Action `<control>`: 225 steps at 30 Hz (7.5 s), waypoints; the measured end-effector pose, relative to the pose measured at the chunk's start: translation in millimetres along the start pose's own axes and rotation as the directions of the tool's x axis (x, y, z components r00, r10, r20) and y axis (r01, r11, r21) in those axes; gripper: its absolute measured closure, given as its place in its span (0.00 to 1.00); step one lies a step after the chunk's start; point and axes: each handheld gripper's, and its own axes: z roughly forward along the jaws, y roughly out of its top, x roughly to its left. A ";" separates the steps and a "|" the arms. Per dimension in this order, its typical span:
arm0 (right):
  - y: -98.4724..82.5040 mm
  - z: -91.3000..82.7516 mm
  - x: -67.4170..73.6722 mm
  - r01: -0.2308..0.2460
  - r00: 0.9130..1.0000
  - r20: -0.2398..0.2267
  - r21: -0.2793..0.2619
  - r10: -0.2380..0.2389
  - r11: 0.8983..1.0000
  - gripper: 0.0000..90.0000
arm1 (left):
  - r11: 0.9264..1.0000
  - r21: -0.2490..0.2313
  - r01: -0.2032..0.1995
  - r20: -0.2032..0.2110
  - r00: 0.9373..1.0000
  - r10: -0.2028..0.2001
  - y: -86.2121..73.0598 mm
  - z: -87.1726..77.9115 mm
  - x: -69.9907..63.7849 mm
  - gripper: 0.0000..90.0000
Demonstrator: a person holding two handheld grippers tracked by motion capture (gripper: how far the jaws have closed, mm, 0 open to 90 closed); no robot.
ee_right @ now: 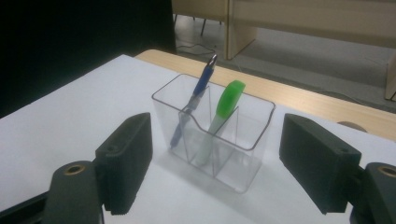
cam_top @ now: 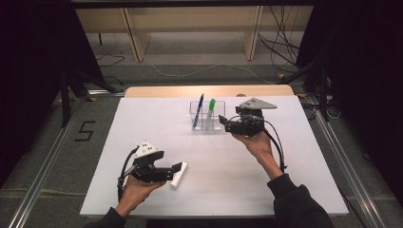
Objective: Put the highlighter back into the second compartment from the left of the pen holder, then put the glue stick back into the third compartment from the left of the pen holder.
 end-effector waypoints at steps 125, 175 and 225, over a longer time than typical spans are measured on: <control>-81.7 -61.8 19.5 0.024 0.993 -0.115 0.054 -0.018 0.998 0.25 | 0.746 0.651 -0.138 0.011 0.985 0.173 3.9 71.9 -13.9 0.64; -98.8 -71.0 78.9 0.487 0.863 -0.135 -0.035 -0.487 0.873 0.26 | 0.696 0.612 -0.375 0.324 0.922 0.212 78.0 84.7 -53.1 0.75; -137.5 -48.6 128.2 0.944 0.288 0.166 0.116 -0.943 0.308 0.67 | 0.694 0.581 -0.425 0.420 0.887 0.191 85.7 88.8 -78.5 0.75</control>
